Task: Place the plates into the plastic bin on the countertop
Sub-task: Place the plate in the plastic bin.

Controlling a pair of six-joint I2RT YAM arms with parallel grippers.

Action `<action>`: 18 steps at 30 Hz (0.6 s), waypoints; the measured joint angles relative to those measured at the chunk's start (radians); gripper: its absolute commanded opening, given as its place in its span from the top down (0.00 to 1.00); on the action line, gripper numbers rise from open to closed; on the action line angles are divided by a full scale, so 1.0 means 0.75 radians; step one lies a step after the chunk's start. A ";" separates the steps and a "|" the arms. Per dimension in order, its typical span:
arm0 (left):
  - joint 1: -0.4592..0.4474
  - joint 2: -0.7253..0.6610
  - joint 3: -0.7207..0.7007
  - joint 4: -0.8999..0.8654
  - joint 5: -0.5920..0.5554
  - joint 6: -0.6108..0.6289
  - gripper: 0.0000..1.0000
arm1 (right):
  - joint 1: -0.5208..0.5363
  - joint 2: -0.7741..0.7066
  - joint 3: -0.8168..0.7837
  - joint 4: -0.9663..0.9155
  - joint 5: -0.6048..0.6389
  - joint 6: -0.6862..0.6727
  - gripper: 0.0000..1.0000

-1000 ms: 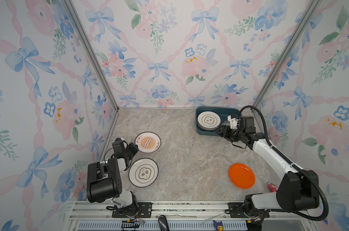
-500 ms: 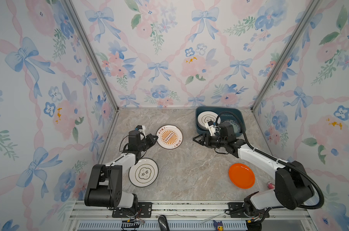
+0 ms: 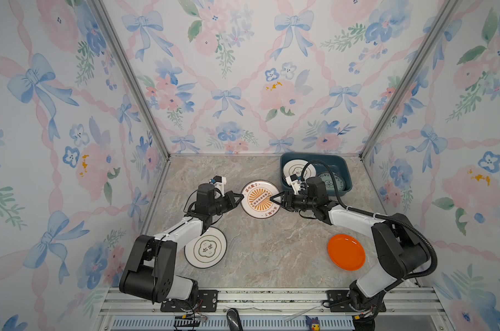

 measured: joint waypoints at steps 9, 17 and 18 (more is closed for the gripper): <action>-0.013 0.056 0.042 0.008 0.013 0.003 0.96 | -0.006 0.054 0.002 0.134 -0.054 0.135 0.98; -0.038 0.060 0.054 -0.001 0.025 0.016 0.54 | -0.035 0.053 0.064 0.001 -0.069 0.070 1.00; -0.041 0.060 0.062 -0.004 0.026 0.022 0.48 | -0.043 0.052 0.088 -0.051 -0.069 0.046 1.00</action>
